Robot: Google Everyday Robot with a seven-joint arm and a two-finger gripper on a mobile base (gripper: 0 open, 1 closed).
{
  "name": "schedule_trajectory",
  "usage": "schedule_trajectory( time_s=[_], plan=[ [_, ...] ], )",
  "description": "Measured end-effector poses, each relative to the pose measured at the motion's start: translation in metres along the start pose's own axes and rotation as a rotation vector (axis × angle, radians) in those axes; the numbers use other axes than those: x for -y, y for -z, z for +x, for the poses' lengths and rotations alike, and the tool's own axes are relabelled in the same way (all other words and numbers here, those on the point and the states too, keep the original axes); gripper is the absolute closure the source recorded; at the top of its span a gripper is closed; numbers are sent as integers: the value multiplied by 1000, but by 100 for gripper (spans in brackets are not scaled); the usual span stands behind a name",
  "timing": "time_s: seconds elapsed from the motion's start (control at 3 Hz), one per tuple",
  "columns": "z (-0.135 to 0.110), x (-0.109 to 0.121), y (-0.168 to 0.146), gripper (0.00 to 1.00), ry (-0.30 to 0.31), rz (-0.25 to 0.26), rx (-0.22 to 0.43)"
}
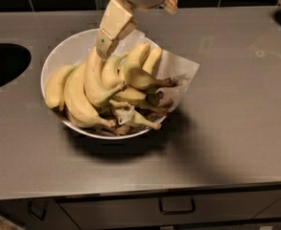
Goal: Pick banana from white bowl
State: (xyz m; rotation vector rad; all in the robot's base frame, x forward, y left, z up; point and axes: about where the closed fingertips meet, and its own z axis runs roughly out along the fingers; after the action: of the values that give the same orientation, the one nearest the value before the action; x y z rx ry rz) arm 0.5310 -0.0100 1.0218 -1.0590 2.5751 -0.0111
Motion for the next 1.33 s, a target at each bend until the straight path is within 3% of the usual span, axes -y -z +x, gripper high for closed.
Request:
schedule_trajectory(
  time_s=[1.33],
  plan=[
    [32, -8, -37, 4, -121, -48, -69]
  ],
)
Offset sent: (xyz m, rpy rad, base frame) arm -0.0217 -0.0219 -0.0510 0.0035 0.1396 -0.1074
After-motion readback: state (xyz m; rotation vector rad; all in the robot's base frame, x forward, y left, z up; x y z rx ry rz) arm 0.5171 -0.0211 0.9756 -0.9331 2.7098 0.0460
